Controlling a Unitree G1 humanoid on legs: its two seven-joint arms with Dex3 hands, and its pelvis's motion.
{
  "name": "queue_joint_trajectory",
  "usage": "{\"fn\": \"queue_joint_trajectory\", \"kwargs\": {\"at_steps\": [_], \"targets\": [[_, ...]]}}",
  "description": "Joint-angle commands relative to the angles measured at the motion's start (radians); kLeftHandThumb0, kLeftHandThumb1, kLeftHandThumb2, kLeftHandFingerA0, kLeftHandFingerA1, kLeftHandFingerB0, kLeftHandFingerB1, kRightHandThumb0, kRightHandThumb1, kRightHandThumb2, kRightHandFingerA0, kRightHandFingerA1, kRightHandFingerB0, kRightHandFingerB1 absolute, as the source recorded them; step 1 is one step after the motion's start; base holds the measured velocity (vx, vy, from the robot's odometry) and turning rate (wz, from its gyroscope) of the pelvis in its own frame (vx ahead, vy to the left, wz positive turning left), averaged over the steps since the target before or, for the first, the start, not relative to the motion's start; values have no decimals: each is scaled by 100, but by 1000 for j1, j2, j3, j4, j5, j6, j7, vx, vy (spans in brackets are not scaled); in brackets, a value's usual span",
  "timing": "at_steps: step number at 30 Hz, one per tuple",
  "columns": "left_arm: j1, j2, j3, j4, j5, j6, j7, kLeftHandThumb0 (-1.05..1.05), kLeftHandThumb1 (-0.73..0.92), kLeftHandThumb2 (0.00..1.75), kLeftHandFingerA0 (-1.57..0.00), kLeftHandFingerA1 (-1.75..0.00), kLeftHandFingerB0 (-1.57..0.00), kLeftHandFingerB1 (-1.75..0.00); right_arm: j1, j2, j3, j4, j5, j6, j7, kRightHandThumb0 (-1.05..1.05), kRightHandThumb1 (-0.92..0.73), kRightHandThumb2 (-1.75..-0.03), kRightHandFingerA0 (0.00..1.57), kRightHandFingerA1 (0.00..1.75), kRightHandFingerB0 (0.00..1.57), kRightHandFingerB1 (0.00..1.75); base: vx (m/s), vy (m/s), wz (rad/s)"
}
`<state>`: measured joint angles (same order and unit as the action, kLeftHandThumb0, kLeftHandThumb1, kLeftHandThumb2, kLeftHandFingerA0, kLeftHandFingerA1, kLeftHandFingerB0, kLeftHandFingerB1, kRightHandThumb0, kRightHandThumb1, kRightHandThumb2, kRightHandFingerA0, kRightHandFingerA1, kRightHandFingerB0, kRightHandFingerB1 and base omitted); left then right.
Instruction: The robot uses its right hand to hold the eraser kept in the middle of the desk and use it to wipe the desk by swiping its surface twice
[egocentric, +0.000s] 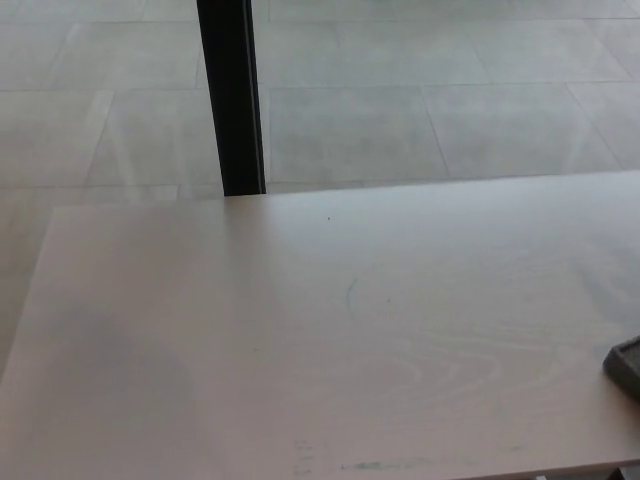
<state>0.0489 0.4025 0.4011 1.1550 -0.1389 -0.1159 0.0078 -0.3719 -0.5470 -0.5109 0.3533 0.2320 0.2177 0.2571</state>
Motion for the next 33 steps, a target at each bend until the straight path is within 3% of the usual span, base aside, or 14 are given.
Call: {"fn": "queue_joint_trajectory", "kwargs": {"at_steps": [1,10,11,12,13,14,16,18,21,22,25,30,32,33], "targets": [[2,29,7,0,-11,-8,-10,-55,68,107,-79,-77,-63,-69,71,-77,-180,3,113,54,5,-54,-70,-61,78,80,54,49,0,0,0],[-11,24,8,10,-4,-14,13,-53,68,107,-78,-77,-63,-70,298,-62,-563,185,139,-160,-165,-80,-63,-61,105,81,78,58,0,0,0],[-11,23,10,14,-6,-13,10,-55,68,107,-78,-77,-63,-69,309,-64,-582,221,147,-179,-164,-77,-48,-97,103,91,71,67,0,0,0],[-9,25,10,19,-8,-20,-4,-54,68,107,-77,-76,-63,-69,335,-43,-648,277,184,-195,-194,-78,-63,-61,103,87,70,59,0,0,0],[-11,25,19,22,-19,-15,-17,-55,69,107,-76,-76,-62,-69,347,-32,-677,308,198,-212,-200,-72,-50,-98,106,97,65,69,0,0,0],[-11,25,9,18,-6,-16,1,-55,68,107,-78,-77,-64,-70,361,-20,-689,340,191,-250,-214,-79,-66,-60,109,93,72,66,0,0,0],[-9,17,23,13,-24,-14,-12,-52,68,107,-78,-78,-59,-68,386,-6,-707,406,171,-307,-263,-80,-49,-94,108,98,74,75,0,0,0],[-7,14,14,16,-14,-13,-6,-54,69,107,-78,-77,-57,-67,400,0,-726,455,187,-336,-253,-79,-69,-62,103,100,77,80,0,0,0],[-2,8,27,23,-27,-16,-12,-53,69,107,-76,-77,-63,-70,421,27,-730,525,179,-402,-262,-81,-51,-91,96,98,70,79,0,0,0],[0,6,23,22,-21,-18,-6,-52,69,107,-74,-76,-62,-69,420,28,-731,549,179,-407,-275,-77,-70,-62,95,95,70,73,0,0,0],[0,-4,33,28,-31,-19,3,-52,86,65,-79,-67,-66,-59,416,22,-718,621,174,-397,-288,-70,-71,-61,88,91,60,67,0,0,0],[35,-9,49,21,-42,-34,-7,-52,85,65,-79,-68,-63,-59,444,33,-669,674,158,-400,-253,-69,-69,-61,89,87,61,66,0,0,0],[40,-12,63,17,-50,-36,-10,-54,66,105,-78,-78,-58,-68,461,54,-636,691,154,-398,-218,-67,-67,-59,83,80,56,64,0,0,0],[39,-10,66,20,-50,-40,-21,-55,83,64,-76,-66,-60,-56,465,58,-620,699,150,-403,-208,-67,-67,-60,79,77,50,62,0,0,0]]}}
